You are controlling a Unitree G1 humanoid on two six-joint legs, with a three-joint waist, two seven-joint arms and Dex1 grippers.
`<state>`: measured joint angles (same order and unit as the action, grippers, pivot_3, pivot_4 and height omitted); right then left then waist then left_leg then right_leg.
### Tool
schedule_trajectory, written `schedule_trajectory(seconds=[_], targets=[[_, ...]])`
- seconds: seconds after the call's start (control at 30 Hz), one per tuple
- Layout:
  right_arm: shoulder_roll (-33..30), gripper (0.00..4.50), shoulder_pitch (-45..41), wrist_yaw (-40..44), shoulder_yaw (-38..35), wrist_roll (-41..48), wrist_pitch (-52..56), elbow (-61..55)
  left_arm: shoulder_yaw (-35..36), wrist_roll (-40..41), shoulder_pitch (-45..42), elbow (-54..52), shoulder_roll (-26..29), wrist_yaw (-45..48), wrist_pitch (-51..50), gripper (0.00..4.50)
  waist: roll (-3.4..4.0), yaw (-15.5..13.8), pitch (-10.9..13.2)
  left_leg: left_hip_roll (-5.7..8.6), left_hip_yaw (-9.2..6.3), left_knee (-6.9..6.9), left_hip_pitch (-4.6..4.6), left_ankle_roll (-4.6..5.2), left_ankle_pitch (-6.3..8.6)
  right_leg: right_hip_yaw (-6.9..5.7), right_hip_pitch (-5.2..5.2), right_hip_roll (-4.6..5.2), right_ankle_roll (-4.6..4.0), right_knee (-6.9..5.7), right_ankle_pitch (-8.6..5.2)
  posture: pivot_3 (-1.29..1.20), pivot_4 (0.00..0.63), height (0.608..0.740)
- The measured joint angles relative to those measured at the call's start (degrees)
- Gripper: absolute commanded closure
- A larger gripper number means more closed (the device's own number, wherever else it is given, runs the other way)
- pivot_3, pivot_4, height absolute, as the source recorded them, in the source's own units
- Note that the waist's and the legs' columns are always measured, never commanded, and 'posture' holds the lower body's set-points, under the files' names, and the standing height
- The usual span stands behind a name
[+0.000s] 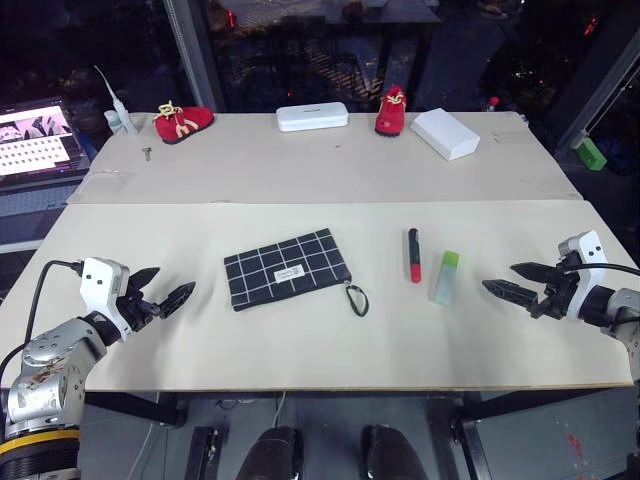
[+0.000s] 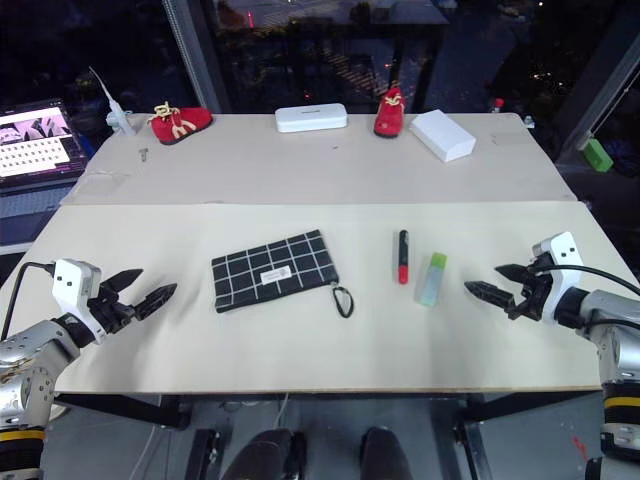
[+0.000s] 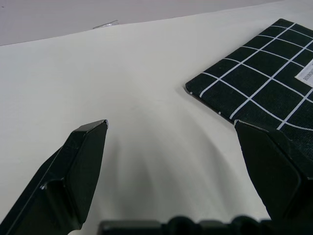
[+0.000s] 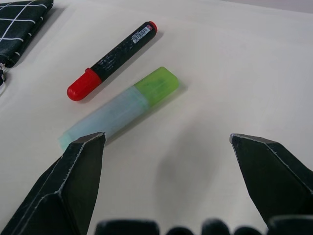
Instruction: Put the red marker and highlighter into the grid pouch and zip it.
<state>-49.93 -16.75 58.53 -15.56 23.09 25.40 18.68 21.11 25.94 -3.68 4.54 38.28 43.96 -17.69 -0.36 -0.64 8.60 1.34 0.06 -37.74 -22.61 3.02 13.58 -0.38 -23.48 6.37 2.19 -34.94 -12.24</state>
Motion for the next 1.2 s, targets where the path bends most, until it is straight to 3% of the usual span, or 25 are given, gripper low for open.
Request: schedule_trajectory(seconds=[0.1,0.2,0.57,0.83,1.0,1.2], targets=[[0.54,0.0,-0.01,-0.25,-0.02,0.01,0.0,-0.08,-0.29,-0.14,-0.35,1.52,0.13,3.01,2.77,0.02,0.0,0.01,0.0,0.0,0.0,0.0,0.0,0.0,0.0,0.0,0.0,-0.02,0.0,0.0,0.0,0.0,0.15,0.74],[3.08,0.65,-0.01,-1.32,0.49,0.0,0.01,-0.02,-2.83,-3.37,-1.12,5.4,1.76,8.26,11.0,0.0,0.0,0.1,0.0,-0.02,0.04,0.0,0.0,0.0,0.0,0.03,-0.05,-0.03,-0.07,0.0,0.02,0.0,0.15,0.74],[3.63,4.43,-1.95,-2.34,0.3,0.43,-0.02,0.9,-8.89,-15.75,-6.54,16.44,4.92,11.21,34.39,0.0,0.03,-0.02,-0.01,-0.03,0.15,0.0,-0.53,0.0,-0.01,0.11,-0.7,0.04,-0.09,-0.06,0.12,0.0,0.15,0.74],[4.01,4.43,-3.65,-0.43,1.97,2.72,3.72,-8.3,-14.15,-21.7,-10.42,24.09,6.74,11.87,44.95,0.0,0.05,0.51,-0.03,-0.05,0.25,0.0,-0.49,0.0,-0.01,0.11,-0.71,-0.1,-0.04,-0.11,0.18,0.0,0.15,0.74],[11.24,4.43,-10.77,-2.76,7.23,6.38,9.96,-17.7,-15.8,-23.19,-12.28,28.0,7.52,11.9,48.99,0.0,0.05,1.12,-0.03,-0.17,0.27,-0.01,-0.41,0.0,-0.01,-0.01,-0.71,-0.22,-0.1,-0.17,0.24,0.0,0.15,0.74],[23.45,4.43,-18.99,-11.09,20.52,1.28,14.08,-17.92,-16.93,-23.47,-14.1,30.69,7.61,11.92,52.28,0.0,0.05,1.27,-0.03,-0.09,0.27,-0.04,-0.48,-0.02,-0.02,-0.24,-0.82,-0.19,-0.11,-0.28,0.27,0.0,0.15,0.74]])
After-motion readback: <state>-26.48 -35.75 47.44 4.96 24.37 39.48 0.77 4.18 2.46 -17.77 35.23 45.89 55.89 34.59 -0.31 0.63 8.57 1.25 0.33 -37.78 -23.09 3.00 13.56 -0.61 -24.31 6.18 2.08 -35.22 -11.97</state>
